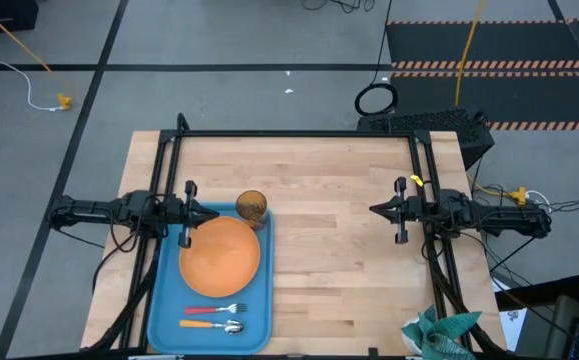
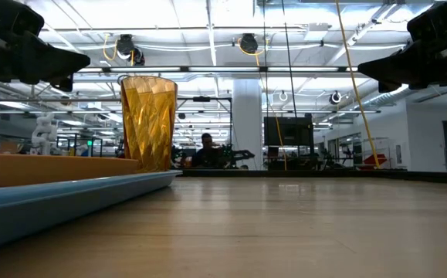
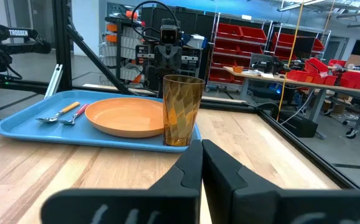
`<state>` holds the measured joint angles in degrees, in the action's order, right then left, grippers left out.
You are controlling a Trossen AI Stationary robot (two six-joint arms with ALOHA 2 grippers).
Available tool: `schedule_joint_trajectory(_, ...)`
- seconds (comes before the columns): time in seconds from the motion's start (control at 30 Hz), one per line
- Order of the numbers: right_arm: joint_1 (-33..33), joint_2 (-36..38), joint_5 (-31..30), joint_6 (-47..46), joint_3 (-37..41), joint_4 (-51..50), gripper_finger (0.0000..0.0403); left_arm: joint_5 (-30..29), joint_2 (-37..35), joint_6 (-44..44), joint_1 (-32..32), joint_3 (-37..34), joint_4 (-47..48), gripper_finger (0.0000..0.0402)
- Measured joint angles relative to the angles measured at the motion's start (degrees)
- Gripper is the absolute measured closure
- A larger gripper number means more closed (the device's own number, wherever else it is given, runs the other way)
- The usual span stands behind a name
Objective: Pick and place plate/cup/fork/spoon on tray
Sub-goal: Return to Home Position
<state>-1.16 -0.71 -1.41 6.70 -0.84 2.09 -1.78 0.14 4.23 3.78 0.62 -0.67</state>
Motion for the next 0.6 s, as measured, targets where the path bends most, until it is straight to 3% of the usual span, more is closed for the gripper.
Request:
schedule_joint_trajectory(0.37, 0.01, 0.00, 0.00, -0.01, -0.01, 0.00, 0.0403, -0.02, 0.00, 0.00, 0.00, 0.00, 0.00, 0.0397)
schedule_joint_trajectory(0.6, 0.01, 0.00, 0.00, -0.01, -0.01, 0.00, 0.0403, -0.03, 0.00, 0.02, 0.01, 0.00, 0.00, 0.0377)
